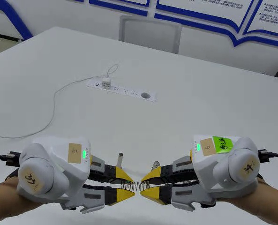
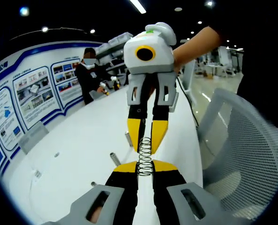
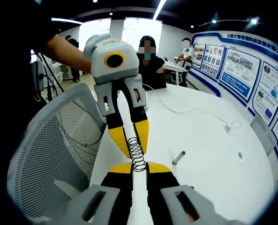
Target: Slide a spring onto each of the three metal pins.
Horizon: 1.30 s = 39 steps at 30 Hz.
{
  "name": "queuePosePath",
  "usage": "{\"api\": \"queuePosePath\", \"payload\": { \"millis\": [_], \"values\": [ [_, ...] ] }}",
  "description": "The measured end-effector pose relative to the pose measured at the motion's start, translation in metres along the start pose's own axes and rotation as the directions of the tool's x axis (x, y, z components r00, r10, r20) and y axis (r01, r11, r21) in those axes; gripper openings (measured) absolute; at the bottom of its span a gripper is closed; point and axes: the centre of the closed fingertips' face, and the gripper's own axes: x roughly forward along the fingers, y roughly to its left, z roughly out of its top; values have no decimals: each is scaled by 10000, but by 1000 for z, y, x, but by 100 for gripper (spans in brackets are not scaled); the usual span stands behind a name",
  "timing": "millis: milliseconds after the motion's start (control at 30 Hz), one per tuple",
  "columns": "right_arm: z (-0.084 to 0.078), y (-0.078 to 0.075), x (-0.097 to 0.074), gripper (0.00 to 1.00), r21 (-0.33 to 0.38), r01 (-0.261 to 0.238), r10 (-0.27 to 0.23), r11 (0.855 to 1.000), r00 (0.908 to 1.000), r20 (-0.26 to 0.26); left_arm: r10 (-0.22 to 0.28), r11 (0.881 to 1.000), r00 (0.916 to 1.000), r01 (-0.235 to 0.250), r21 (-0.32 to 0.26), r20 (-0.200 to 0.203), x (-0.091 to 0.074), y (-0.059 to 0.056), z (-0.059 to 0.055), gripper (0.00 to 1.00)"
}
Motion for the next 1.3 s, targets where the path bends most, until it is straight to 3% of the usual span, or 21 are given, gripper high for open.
{"api": "queuePosePath", "payload": {
  "millis": [367, 667, 1133, 1300],
  "values": [
    [23, 6, -7, 11, 295, -310, 282, 9991, 9955, 906, 57, 10000, 10000, -57, 44, -57, 4, 0, 0, 10],
    [41, 5, -4, 11, 757, -322, 197, 9966, 9870, 1596, 299, 9988, 9993, -289, -395, 244, 3, 2, 4, 10],
    [50, 4, 6, 10, 793, -298, 159, 9964, 9851, 1710, 667, 9930, 9957, -599, -1022, 647, -7, 5, 0, 12],
    [54, 2, 11, 10, 868, -371, 207, 9955, 9829, 1831, 798, 9892, 9943, -703, -1285, 704, -10, 6, -4, 23]
  ]
}}
